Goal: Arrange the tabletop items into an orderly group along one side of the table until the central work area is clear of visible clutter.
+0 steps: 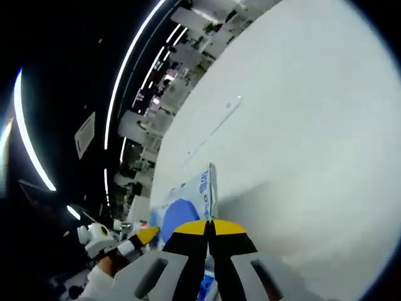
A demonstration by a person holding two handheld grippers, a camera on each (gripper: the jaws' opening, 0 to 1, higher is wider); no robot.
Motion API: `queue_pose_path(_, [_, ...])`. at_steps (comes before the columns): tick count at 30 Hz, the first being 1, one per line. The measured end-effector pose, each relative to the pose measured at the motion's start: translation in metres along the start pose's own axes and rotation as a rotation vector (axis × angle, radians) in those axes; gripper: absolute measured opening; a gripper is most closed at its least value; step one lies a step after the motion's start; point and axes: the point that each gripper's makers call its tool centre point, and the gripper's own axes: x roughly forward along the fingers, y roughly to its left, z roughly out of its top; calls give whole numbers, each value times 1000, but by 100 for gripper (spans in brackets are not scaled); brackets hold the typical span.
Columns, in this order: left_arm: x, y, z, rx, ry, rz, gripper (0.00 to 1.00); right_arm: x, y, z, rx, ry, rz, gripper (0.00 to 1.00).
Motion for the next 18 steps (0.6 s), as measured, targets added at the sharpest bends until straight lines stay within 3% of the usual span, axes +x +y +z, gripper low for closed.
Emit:
queue_pose_path(5, [-15,-13,9,-52,-73,-4,0,-15,20,13,-68,-33,42,0])
queue_pose_path(11, [-27,-15,11,-9,-81,35,0,-22,34,1,-145,-13,62,0])
queue_pose_path(18, [-30,10,16,-43,-104,61,0,-13,49,-13,-193,27,81,0])
